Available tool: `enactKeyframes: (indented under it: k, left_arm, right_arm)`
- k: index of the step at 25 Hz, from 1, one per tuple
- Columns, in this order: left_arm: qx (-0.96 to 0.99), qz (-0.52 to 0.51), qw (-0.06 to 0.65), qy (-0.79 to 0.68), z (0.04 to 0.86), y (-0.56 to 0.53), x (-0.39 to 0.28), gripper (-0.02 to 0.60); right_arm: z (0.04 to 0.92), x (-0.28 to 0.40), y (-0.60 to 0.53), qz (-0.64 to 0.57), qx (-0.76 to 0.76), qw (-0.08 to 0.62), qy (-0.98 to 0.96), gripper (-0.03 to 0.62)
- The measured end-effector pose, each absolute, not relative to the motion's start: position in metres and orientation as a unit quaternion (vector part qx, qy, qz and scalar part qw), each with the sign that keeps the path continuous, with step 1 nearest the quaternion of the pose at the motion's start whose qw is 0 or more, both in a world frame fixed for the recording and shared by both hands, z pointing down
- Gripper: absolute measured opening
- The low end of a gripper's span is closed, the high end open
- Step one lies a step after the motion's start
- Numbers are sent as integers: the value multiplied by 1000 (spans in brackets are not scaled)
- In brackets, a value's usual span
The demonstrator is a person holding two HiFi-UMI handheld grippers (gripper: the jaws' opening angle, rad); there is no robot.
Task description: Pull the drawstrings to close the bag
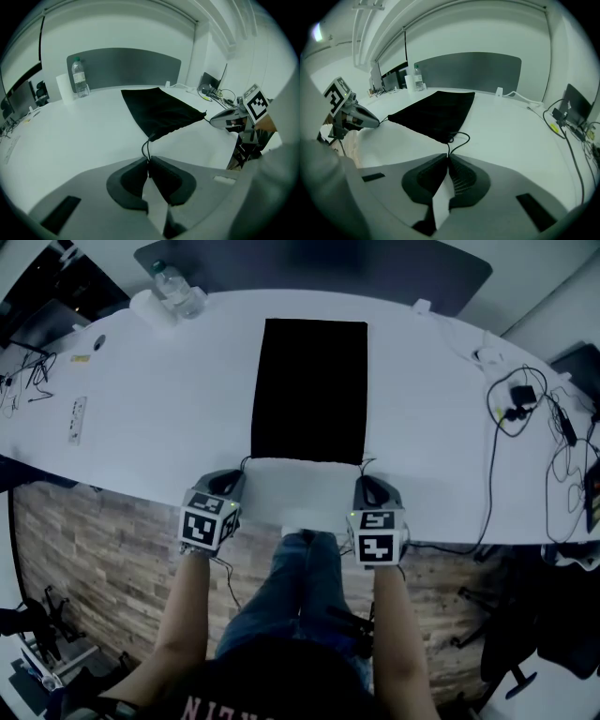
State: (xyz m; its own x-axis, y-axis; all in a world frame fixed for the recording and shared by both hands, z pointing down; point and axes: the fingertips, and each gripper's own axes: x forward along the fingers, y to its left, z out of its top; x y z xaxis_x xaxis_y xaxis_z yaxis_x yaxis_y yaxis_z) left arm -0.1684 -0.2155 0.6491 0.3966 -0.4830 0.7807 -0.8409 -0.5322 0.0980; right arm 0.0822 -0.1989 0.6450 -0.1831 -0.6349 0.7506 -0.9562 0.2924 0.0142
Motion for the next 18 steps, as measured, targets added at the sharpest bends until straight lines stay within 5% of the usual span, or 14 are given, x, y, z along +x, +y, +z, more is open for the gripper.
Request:
enactKeyframes:
  k: [18]
  left_arm:
    - [820,279,198,-459,574,-254,-171,20]
  right_arm:
    - [573,102,-222,206,536,339,-745,6]
